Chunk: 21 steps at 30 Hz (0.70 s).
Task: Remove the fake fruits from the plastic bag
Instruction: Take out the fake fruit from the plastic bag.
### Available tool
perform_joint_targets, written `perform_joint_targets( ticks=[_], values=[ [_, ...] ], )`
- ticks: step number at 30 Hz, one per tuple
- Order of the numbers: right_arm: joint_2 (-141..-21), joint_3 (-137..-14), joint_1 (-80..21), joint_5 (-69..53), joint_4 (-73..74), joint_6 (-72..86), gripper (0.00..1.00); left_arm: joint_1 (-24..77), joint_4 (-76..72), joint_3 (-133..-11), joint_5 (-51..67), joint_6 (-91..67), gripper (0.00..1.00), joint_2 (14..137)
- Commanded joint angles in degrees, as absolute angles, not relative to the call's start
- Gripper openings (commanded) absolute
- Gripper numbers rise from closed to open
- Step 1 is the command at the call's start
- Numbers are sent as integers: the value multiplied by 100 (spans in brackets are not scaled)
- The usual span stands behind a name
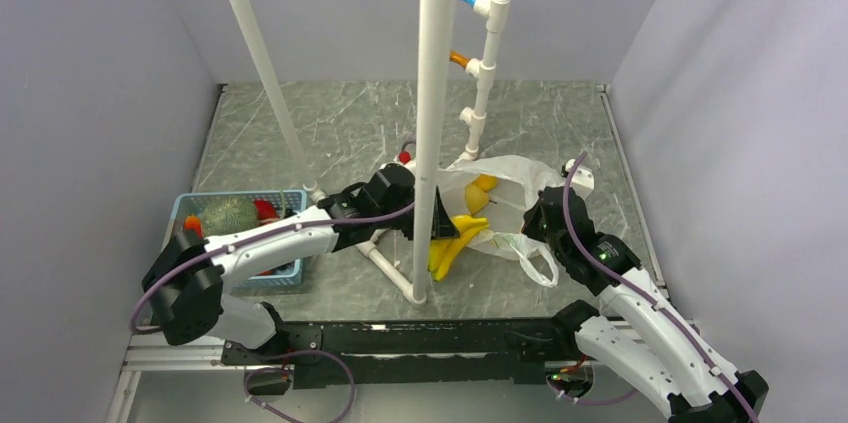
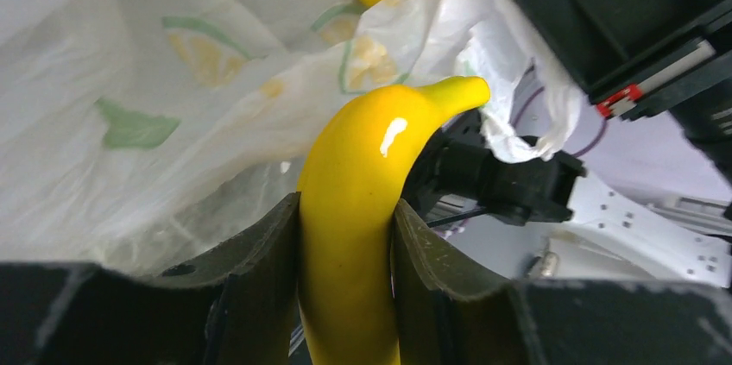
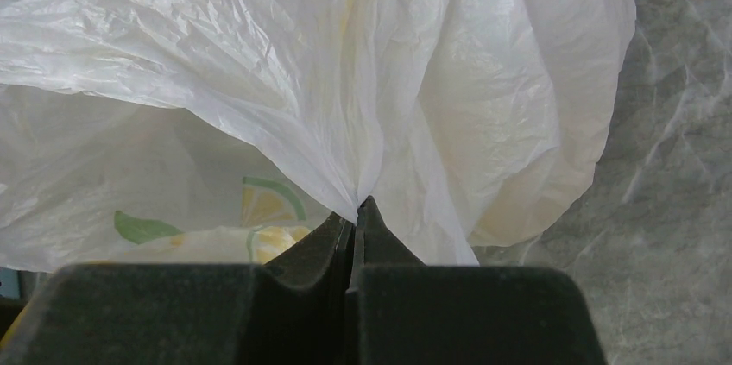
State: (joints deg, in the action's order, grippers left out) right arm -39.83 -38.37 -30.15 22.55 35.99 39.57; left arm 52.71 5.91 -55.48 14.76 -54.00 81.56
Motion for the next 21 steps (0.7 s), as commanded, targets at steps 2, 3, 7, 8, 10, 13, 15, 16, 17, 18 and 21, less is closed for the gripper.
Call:
perform_joint_targets(
  ticks=[2,3,7,8,10,13,15,16,17,18,21],
  values=[
    [-3978,-3995,-2996,2298,3405,3903,0,5345,1469,-5504,388,-4827,0,7521],
    [-3973,-3986,-2997,2256,3390,3895,0,5352,1422,-5475,286,-4795,0,7455],
    [-3992,-3990,-2997,2178,3407,3887,0,5304,727,-5327,248,-4592,0,7399],
    [-3998,-3992,-2996,2158,3410,3881,0,5295,698,-5386,350,-4471,0,7445],
    [-4012,-4004,-2989,2136,3425,3861,0,5310,432,-5424,414,-4225,0,7492],
    [-3987,-3970,-2993,2116,3404,3838,0,5312,50,-5253,487,-4090,0,7489],
    [-3993,-3956,-2998,2081,3381,3819,0,5315,-173,-5179,461,-3996,0,7496],
    [-4005,-3947,-2997,2067,3378,3803,0,5307,-190,-5157,391,-3970,0,7509],
    [-4018,-3941,-2988,2054,3360,3797,0,5310,-174,-5159,263,-3950,0,7522],
    [-4037,-3924,-2992,2034,3339,3790,0,5314,-143,-5148,165,-3928,0,7536],
    [-4111,-3903,-2995,1957,3280,3765,0,5292,-257,-5074,-65,-3844,0,7453]
  ],
)
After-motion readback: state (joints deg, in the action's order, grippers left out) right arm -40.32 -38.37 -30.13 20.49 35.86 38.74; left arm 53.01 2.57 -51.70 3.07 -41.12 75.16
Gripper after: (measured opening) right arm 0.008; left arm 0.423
